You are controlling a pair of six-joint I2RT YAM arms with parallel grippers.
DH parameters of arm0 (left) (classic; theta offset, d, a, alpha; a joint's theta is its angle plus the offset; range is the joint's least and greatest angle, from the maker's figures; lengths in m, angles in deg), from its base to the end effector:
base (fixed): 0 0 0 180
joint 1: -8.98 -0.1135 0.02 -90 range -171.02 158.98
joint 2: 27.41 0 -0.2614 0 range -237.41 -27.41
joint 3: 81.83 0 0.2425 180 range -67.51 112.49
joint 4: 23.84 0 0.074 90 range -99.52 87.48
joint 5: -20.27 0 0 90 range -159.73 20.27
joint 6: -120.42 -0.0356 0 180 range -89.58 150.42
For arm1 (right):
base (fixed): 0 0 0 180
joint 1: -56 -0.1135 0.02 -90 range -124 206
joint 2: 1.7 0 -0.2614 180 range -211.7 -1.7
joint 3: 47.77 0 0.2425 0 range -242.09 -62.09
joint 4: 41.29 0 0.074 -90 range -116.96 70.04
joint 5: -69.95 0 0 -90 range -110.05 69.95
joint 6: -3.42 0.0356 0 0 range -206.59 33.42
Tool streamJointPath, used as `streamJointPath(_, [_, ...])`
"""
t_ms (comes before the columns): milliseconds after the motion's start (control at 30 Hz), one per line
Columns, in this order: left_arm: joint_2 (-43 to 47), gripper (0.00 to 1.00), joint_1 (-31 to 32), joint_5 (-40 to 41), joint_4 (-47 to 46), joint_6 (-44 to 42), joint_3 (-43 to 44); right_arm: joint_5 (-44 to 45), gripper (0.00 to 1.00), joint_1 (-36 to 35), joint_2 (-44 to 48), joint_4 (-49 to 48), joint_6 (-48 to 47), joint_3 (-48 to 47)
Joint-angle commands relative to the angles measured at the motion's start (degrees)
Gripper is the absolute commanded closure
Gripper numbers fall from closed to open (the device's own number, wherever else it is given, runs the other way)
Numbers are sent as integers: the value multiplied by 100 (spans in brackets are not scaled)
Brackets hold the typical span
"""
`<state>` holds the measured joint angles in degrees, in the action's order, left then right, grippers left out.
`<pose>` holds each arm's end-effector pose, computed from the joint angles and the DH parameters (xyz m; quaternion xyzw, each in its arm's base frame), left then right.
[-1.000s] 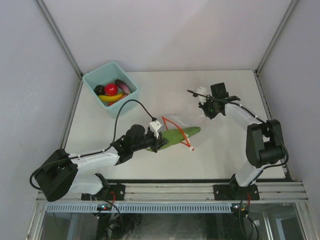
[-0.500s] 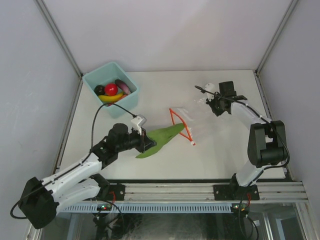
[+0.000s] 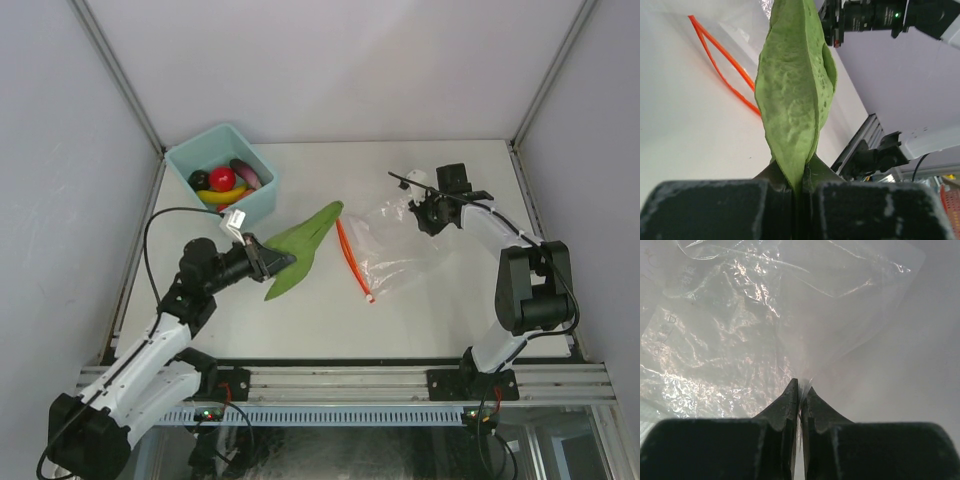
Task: Open the zip-top bag and remove the fake food
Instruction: Pick up the fake vegetable from the zipper food storage bag, then place the fake vegetable in the bin.
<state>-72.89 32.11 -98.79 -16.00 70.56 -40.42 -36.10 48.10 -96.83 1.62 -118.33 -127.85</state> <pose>0.1601 -0.0872 0.2610 0.0451 0.7669 -0.4857 0.4170 0.3304 0.0558 0.2192 -0.3590 0.8823 0.0748 0.2951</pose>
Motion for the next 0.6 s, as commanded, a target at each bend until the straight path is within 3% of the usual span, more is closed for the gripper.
streamJointPath(0, [148,100,-319,-474,-628,542,6,-154,97,23,285,16,-6,-216])
streamJointPath(233, [474,100,-868,-597,-445,507,11,-229,95,25,271,71,8,-253])
streamJointPath(567, [642,100,-1506,-719,-1160,986,-174,-345,82,58,432,87,44,-239])
